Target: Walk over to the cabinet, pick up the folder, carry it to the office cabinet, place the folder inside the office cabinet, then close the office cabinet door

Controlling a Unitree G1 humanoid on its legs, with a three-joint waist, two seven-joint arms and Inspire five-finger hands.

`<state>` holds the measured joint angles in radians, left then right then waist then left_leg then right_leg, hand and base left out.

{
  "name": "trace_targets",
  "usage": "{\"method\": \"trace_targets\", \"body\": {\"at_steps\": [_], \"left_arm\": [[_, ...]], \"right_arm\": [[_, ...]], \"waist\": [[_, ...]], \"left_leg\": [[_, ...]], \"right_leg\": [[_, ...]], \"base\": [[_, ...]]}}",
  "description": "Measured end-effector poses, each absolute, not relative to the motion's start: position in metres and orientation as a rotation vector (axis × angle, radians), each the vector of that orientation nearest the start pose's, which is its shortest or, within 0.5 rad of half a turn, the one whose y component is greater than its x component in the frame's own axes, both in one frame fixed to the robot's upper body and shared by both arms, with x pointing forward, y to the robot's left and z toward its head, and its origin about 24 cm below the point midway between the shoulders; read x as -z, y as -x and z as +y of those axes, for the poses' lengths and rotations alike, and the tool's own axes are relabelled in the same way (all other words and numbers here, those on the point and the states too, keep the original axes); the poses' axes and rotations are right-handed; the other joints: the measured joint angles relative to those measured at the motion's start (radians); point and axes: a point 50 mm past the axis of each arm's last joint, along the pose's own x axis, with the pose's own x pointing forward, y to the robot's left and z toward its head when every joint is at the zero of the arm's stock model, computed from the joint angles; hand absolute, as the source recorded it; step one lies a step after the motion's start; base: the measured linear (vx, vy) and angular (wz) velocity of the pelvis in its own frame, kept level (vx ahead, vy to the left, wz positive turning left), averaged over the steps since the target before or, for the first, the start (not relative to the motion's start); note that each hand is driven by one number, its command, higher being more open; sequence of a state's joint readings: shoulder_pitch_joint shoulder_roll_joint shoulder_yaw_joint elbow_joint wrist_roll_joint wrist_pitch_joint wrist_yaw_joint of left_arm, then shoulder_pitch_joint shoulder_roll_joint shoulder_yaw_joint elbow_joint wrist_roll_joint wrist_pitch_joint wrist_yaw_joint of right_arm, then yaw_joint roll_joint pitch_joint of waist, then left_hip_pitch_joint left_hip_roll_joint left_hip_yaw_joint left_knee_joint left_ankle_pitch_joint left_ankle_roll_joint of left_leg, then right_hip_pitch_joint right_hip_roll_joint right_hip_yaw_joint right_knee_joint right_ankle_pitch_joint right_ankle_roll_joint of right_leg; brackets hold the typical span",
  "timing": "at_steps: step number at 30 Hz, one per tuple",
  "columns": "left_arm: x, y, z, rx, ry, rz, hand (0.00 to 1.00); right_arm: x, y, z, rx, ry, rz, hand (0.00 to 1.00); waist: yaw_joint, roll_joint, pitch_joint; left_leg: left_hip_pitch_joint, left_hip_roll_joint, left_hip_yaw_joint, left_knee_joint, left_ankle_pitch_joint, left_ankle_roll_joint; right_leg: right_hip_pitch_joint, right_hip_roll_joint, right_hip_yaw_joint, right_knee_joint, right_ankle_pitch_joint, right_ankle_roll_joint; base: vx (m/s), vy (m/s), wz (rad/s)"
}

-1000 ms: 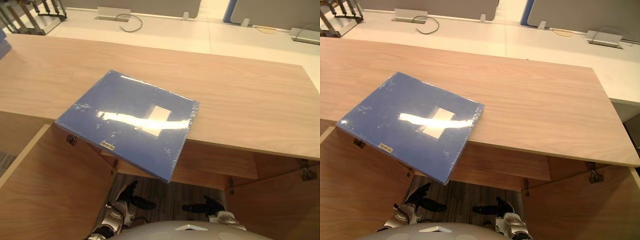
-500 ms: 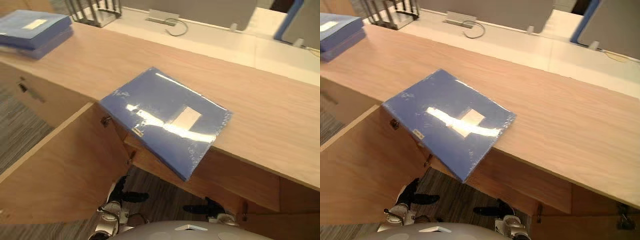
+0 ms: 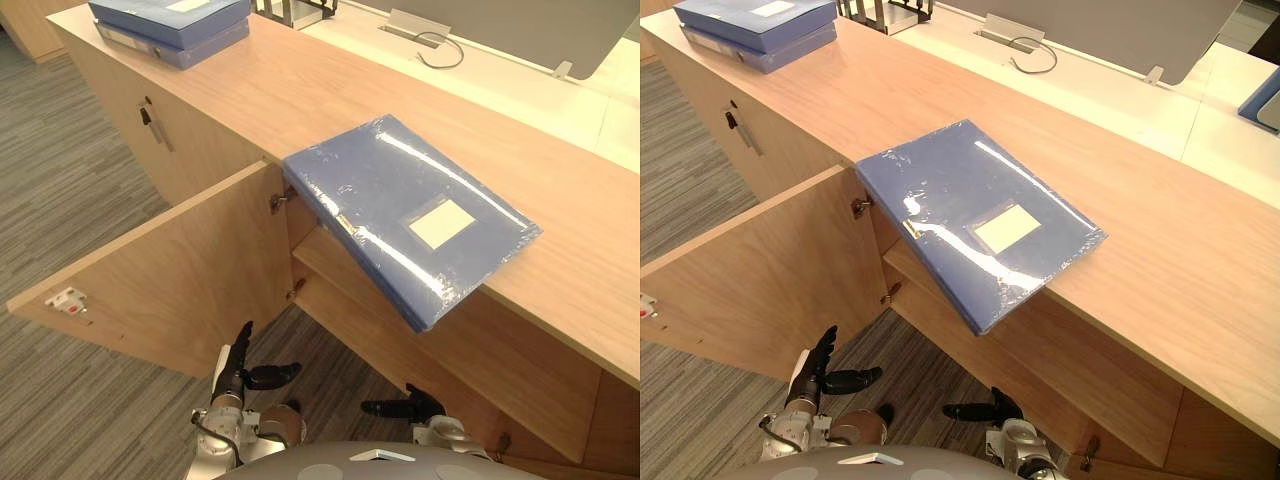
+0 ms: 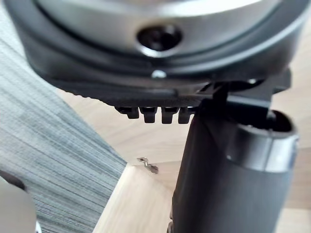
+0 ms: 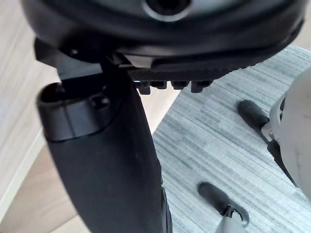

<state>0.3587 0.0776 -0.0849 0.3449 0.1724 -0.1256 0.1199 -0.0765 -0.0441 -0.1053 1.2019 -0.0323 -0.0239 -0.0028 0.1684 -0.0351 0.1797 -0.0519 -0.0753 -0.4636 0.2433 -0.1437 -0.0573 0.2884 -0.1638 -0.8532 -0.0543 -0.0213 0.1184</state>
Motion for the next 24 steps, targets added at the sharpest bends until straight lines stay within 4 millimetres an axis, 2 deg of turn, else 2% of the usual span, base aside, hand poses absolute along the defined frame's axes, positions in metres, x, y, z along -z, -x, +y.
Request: {"method": "trace_targets", "body": {"at_steps": [4,6,7,9,15,17,19,22,24], "left_arm": [[0.063,-0.131,0.158,-0.011,-0.302,0.441,1.0],[0.044,-0.136,0.155,-0.022,-0.327,0.353,1.0],[0.006,-0.15,0.152,-0.071,-0.374,0.143,1.0],[-0.004,-0.152,0.153,-0.107,-0.378,0.085,1.0],[-0.011,-0.147,0.153,-0.152,-0.415,0.059,1.0],[-0.025,-0.146,0.155,-0.177,-0.429,0.008,1.0],[-0.039,-0.144,0.162,-0.226,-0.462,-0.046,1.0],[-0.06,-0.139,0.176,-0.334,-0.501,-0.121,1.0],[-0.07,-0.133,0.186,-0.398,-0.554,-0.149,1.0]], "right_arm": [[0.162,-0.128,-0.172,0.065,0.032,1.119,1.0],[0.162,-0.127,-0.171,0.045,0.051,1.125,1.0],[0.163,-0.125,-0.175,0.0,0.123,1.144,1.0],[0.163,-0.123,-0.178,0.001,0.136,1.153,1.0],[0.164,-0.121,-0.182,-0.03,0.189,1.169,1.0],[0.165,-0.119,-0.182,-0.044,0.206,1.179,1.0],[0.164,-0.122,-0.183,-0.059,0.221,1.176,1.0],[0.163,-0.12,-0.192,-0.065,0.251,1.187,1.0],[0.162,-0.122,-0.196,-0.061,0.259,1.183,1.0]], "waist": [[0.018,0.016,0.005],[0.021,0.02,0.007],[0.02,0.025,0.004],[0.021,0.027,0.003],[0.021,0.036,-0.001],[0.026,0.04,-0.001],[0.025,0.05,-0.002],[0.021,0.082,-0.019],[0.021,0.094,-0.027]], "left_leg": [[-0.014,0.004,-0.009,0.02,0.004,-0.004],[-0.017,0.008,-0.011,0.033,0.003,-0.007],[-0.036,0.007,-0.026,0.053,0.003,-0.01],[-0.041,0.007,-0.031,0.064,0.005,-0.013],[-0.028,-0.001,-0.07,0.068,0.012,-0.022],[-0.017,-0.003,-0.087,0.066,0.014,-0.027],[-0.01,-0.003,-0.104,0.072,0.014,-0.032],[-0.01,-0.012,-0.127,0.089,0.009,-0.042],[-0.009,-0.012,-0.132,0.093,0.008,-0.044]], "right_leg": [[-0.002,0.01,-0.009,0.005,0.0,-0.001],[-0.002,0.013,-0.009,0.016,-0.002,-0.004],[-0.008,0.022,-0.021,0.018,-0.002,-0.007],[-0.008,0.026,-0.026,0.018,-0.002,-0.007],[0.019,0.033,-0.065,0.017,-0.005,-0.012],[0.037,0.039,-0.082,0.016,-0.009,-0.015],[0.052,0.044,-0.091,0.018,-0.011,-0.018],[0.068,0.047,-0.108,0.021,-0.02,-0.023],[0.069,0.047,-0.109,0.023,-0.021,-0.022]], "base": [[-0.09,-0.03,0.13],[-0.07,-0.046,0.07],[-0.05,-0.035,0.15],[-0.02,-0.026,0.13],[0.0,-0.017,0.19],[-0.04,-0.022,0.24],[-0.07,-0.025,0.23],[-0.08,0.011,0.19],[-0.06,0.029,0.07]]}}
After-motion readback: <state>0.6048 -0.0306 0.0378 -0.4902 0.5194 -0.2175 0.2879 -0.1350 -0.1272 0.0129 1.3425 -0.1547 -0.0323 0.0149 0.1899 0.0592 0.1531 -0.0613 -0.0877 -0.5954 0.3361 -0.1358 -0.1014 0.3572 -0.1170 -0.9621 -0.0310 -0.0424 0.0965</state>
